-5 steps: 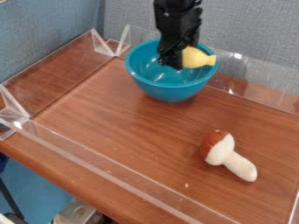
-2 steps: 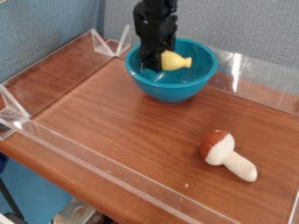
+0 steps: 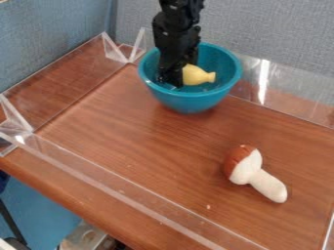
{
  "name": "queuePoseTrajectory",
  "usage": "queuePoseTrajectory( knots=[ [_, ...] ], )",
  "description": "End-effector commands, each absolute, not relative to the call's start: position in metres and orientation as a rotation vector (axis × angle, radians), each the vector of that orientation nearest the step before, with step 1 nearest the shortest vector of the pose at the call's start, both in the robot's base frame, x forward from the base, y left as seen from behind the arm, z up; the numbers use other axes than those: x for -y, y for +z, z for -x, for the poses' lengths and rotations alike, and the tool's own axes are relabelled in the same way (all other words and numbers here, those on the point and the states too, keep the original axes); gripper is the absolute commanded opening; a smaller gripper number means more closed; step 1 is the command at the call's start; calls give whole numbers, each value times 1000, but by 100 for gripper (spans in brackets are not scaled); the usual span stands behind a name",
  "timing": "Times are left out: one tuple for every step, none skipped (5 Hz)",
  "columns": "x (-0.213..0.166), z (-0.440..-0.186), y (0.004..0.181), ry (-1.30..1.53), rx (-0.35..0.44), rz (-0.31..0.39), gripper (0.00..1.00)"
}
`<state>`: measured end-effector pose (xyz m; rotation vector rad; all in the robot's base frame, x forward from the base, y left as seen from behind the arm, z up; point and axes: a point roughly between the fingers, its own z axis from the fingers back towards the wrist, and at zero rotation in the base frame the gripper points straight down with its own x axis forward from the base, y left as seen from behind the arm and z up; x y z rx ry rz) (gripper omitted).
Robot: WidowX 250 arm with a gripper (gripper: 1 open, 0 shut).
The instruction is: Put the yellow object in the blue bowl
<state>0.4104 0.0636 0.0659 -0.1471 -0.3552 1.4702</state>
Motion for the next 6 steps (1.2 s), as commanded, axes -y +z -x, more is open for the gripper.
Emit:
queuePoseTrajectory(
  knots=[
    [-68, -416, 95, 1473, 421, 193, 0],
    [-72, -419, 101, 1453, 410, 200, 0],
    [-76, -416, 105, 1431, 404, 204, 0],
    [-80, -416, 109, 1427, 400, 204, 100],
    [-86, -416, 120, 1423, 392, 214, 100],
    [-91, -414, 141, 1481, 390, 225, 100]
  ],
)
